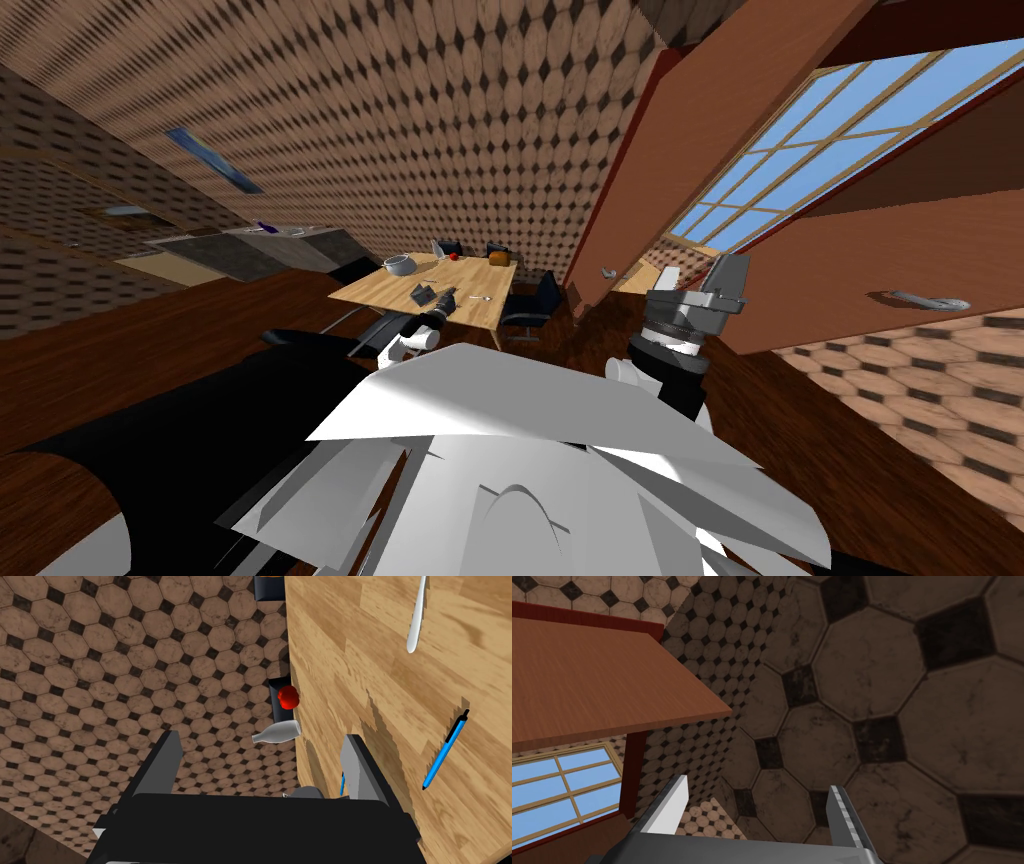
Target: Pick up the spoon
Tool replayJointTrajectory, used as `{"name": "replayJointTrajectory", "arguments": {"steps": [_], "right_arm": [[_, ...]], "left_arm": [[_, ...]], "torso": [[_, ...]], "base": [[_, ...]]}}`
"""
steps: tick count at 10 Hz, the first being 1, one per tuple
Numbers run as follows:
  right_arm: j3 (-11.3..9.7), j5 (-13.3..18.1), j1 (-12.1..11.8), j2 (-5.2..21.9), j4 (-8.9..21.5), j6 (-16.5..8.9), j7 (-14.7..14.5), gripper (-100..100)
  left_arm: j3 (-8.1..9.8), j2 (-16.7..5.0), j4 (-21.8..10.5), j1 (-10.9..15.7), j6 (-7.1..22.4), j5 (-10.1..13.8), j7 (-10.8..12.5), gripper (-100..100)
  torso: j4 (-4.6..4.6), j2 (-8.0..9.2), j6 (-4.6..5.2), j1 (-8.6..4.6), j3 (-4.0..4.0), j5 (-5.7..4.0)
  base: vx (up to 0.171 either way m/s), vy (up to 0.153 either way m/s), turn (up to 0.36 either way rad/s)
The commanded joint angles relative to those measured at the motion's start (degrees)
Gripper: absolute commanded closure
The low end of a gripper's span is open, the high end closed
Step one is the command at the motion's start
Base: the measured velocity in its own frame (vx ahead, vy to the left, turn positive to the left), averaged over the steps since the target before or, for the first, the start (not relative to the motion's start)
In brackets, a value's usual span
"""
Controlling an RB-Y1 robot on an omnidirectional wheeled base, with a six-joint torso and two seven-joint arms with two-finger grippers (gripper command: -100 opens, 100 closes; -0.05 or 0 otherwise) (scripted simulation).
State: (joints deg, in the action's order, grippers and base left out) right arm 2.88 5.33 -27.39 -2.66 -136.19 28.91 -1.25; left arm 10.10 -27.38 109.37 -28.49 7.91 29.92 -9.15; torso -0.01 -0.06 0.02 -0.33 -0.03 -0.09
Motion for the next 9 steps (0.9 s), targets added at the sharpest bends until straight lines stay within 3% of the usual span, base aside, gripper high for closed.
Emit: {"name": "replayJointTrajectory", "arguments": {"steps": [1, 2, 3, 4, 5, 6, 7, 8, 9], "right_arm": [[0.00, 0.00, 0.00, 0.00, 0.00, 0.00, 0.00, 0], [0.00, 0.00, 0.00, 0.00, 0.00, 0.00, 0.00, 0], [0.00, 0.00, 0.00, 0.00, 0.00, 0.00, 0.00, 0], [0.01, 0.00, 0.00, 0.00, 0.00, 0.00, 0.00, 0], [0.00, 0.00, 0.00, 0.00, 0.00, 0.00, 0.00, 0], [0.01, 0.00, -0.01, 0.01, 0.00, 0.00, 0.00, 0], [0.00, 0.00, 0.00, 0.00, 0.00, 0.00, 0.00, 0], [0.01, 0.00, -0.01, 0.01, 0.00, 0.00, 0.00, 0], [0.01, 0.00, 0.00, 0.00, 0.00, 0.00, 0.00, 0]], "left_arm": [[0.52, -1.08, -0.87, -0.27, 2.14, 1.46, -0.10, -100], [1.34, -2.52, -3.02, -0.20, 4.47, 3.80, -0.39, -100], [1.34, -2.52, -3.02, -0.20, 5.02, 3.85, -0.39, -100], [2.12, -3.88, -5.22, -0.13, 7.01, 6.19, -0.59, -100], [2.12, -3.88, -5.22, -0.13, 7.96, 6.19, -0.59, -100], [2.88, -5.17, -7.22, -0.05, 10.12, 8.46, -0.69, -100], [2.88, -5.17, -7.46, -0.05, 10.93, 8.46, -0.69, -100], [3.60, -6.36, -9.74, 0.05, 12.70, 10.64, -0.69, -100], [3.60, -6.36, -9.74, 0.05, 13.92, 10.64, -0.69, -100]], "torso": [[0.00, 0.00, 0.00, 0.00, 0.00, 0.00], [0.00, 0.02, -0.03, 0.05, 0.01, 0.00], [0.01, 0.05, -0.01, -0.02, 0.03, 0.00], [0.01, 0.06, -0.04, 0.04, 0.03, -0.01], [0.00, -0.01, -0.01, 0.07, 0.00, 0.01], [0.00, -0.01, -0.03, 0.18, -0.01, 0.03], [-0.01, -0.02, -0.01, 0.17, -0.01, 0.03], [-0.01, -0.02, -0.04, 0.19, -0.01, 0.03], [-0.01, -0.06, -0.01, 0.15, -0.03, 0.03]], "base": [[0.035, -0.085, -0.111], [0.026, -0.114, -0.177], [0.028, -0.089, -0.080], [0.056, -0.081, -0.166], [0.050, -0.050, -0.099], [0.052, -0.060, -0.203], [0.052, -0.052, -0.100], [0.066, -0.065, -0.177], [0.060, -0.040, -0.111]]}}
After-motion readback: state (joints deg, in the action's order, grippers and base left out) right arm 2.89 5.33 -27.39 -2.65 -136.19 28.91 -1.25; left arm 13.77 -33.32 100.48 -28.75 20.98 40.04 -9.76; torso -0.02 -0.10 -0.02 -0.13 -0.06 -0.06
